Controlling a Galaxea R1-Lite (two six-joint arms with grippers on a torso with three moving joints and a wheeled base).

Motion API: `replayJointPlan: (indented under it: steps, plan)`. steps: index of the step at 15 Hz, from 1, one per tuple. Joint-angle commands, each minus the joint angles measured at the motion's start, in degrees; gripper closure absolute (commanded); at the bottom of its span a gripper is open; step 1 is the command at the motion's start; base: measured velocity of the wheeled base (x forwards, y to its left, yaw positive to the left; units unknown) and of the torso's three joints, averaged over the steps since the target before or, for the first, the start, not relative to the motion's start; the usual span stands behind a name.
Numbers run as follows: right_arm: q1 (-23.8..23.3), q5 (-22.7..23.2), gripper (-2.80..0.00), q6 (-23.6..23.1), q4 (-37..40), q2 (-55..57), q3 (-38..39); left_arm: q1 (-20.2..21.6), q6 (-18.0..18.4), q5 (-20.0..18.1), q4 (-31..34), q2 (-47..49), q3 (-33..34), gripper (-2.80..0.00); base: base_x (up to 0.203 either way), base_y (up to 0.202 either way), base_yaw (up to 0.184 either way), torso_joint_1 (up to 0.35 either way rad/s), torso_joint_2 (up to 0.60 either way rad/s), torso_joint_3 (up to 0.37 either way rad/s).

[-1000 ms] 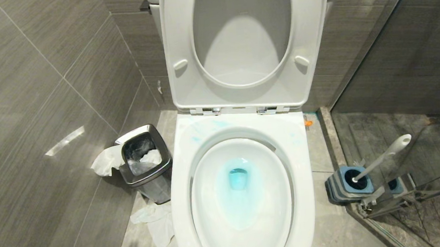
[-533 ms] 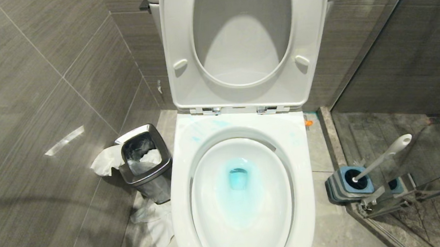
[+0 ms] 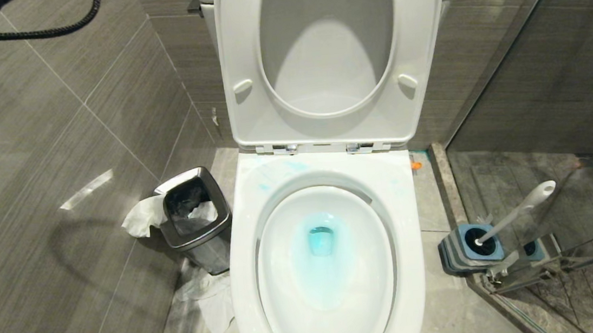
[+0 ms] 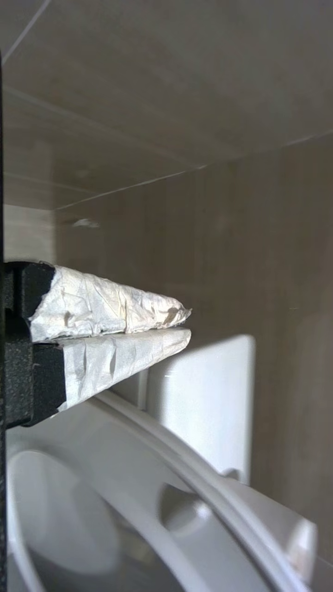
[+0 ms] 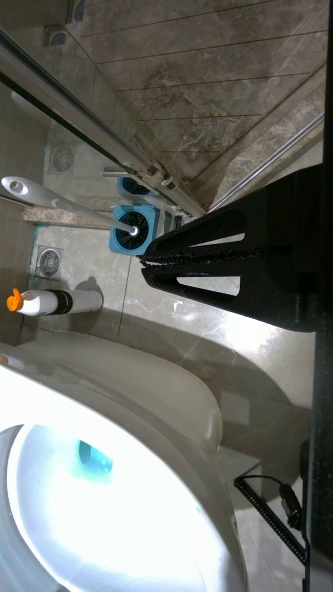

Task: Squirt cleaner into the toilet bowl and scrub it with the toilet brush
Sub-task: Flush the toilet

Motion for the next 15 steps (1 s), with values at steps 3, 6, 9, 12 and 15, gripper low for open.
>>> replayJointPlan:
  steps: [3, 6, 9, 12, 15]
  plan:
    - [0.00, -0.04, 0.00, 0.00, -0.02, 0.07, -0.02, -1.68, 0.34, 0.15, 12.01, 5.75, -7.43, 0.00, 0.000, 0.000, 0.000, 0.000, 0.00, 0.000]
    - [0.00, -0.04, 0.00, 0.00, -0.02, 0.07, 0.02, -2.03, 0.27, 0.49, 12.89, 8.14, -10.52, 0.00, 0.000, 0.000, 0.000, 0.000, 0.00, 0.000]
    - [0.00, -0.04, 0.00, 0.00, -0.02, 0.07, -0.06, -1.83, 0.11, 0.83, 12.21, 8.32, -10.52, 0.00, 0.000, 0.000, 0.000, 0.000, 0.00, 0.000]
    - [0.00, -0.04, 0.00, 0.00, -0.02, 0.07, 0.02, -1.43, 0.21, 4.27, 5.33, 10.09, -10.52, 0.00, 0.000, 0.000, 0.000, 0.000, 0.00, 0.000]
    - [0.00, -0.04, 0.00, 0.00, -0.02, 0.07, 0.02, -1.31, 0.27, 7.85, -1.36, 11.57, -10.52, 0.00, 0.000, 0.000, 0.000, 0.003, 0.00, -0.045]
